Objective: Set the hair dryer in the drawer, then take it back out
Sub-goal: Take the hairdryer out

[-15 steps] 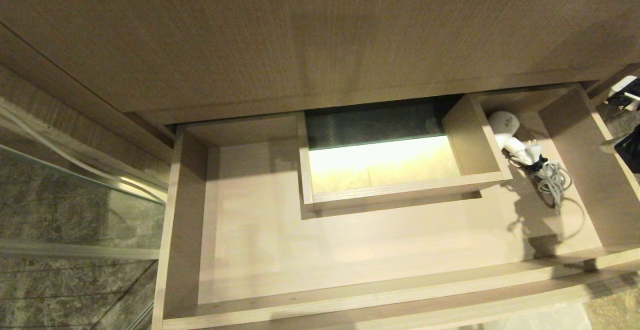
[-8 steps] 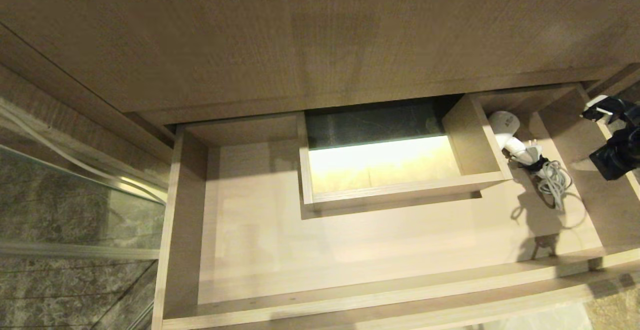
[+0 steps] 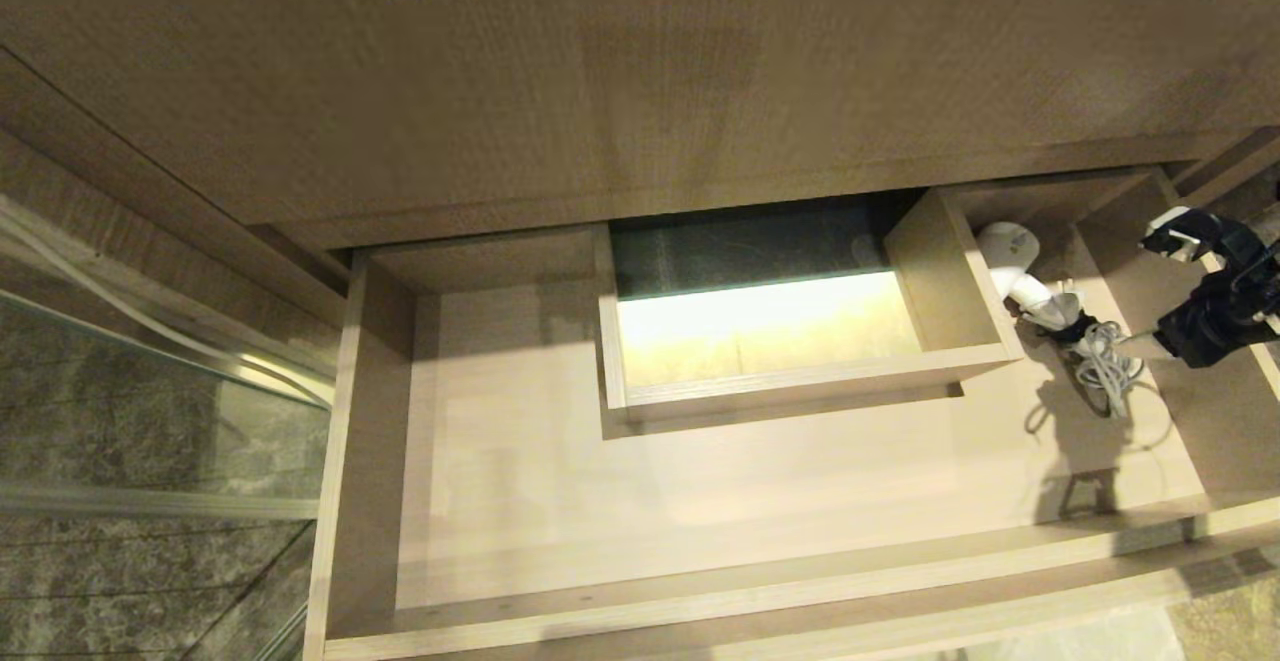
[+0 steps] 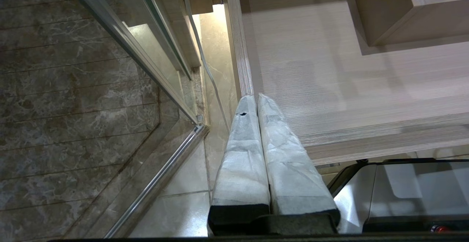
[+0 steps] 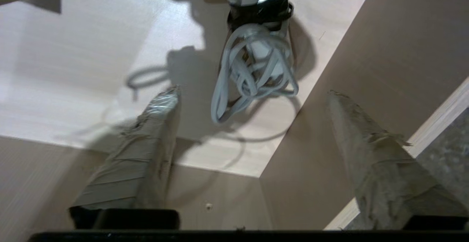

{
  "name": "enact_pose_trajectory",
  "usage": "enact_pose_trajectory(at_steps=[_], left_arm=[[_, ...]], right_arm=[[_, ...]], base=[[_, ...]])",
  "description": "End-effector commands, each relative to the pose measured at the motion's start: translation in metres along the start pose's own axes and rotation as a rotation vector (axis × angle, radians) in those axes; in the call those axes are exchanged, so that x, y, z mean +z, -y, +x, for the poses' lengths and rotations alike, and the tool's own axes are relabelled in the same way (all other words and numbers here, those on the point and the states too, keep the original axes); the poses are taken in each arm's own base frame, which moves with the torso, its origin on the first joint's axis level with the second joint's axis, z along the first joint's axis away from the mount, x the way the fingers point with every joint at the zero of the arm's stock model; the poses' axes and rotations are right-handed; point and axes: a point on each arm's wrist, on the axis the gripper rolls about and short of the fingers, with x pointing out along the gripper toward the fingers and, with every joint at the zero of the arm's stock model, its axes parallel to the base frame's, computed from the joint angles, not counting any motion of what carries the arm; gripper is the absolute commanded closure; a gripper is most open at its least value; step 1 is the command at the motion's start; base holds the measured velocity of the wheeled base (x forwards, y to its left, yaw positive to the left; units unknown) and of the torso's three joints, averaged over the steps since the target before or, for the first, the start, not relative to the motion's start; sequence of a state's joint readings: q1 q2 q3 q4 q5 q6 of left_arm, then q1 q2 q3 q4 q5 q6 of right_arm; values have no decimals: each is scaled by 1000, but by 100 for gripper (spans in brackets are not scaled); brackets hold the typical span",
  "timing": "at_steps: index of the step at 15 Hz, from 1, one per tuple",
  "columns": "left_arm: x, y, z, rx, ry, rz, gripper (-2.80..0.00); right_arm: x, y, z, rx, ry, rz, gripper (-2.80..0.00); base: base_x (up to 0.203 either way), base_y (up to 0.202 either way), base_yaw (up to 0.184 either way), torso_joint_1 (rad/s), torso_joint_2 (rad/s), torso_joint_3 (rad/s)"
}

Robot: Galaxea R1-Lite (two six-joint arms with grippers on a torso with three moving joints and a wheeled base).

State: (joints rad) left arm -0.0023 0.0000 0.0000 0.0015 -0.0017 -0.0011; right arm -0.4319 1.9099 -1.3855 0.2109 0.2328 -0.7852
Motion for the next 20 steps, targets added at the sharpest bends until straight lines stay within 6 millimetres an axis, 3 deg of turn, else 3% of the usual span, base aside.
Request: enact_pose_trajectory(at_steps=[1, 7, 16, 20], left_arm=[[0, 0, 0, 1, 0, 0, 0], [0, 0, 0, 0, 0, 0, 0], [0, 0, 0, 1, 0, 0, 0], [0, 0, 0, 0, 0, 0, 0]], right_arm=[[-1, 0, 8, 5, 0, -6, -280], [-1, 2, 31, 37, 14, -10, -280], [5, 9, 87, 68, 71, -56, -280], [1, 10, 99, 79, 64, -52, -280]], base=[[0, 0, 0, 0, 0, 0], [0, 0, 0, 0, 0, 0], [0, 0, 0, 0, 0, 0], [0, 0, 0, 0, 0, 0]])
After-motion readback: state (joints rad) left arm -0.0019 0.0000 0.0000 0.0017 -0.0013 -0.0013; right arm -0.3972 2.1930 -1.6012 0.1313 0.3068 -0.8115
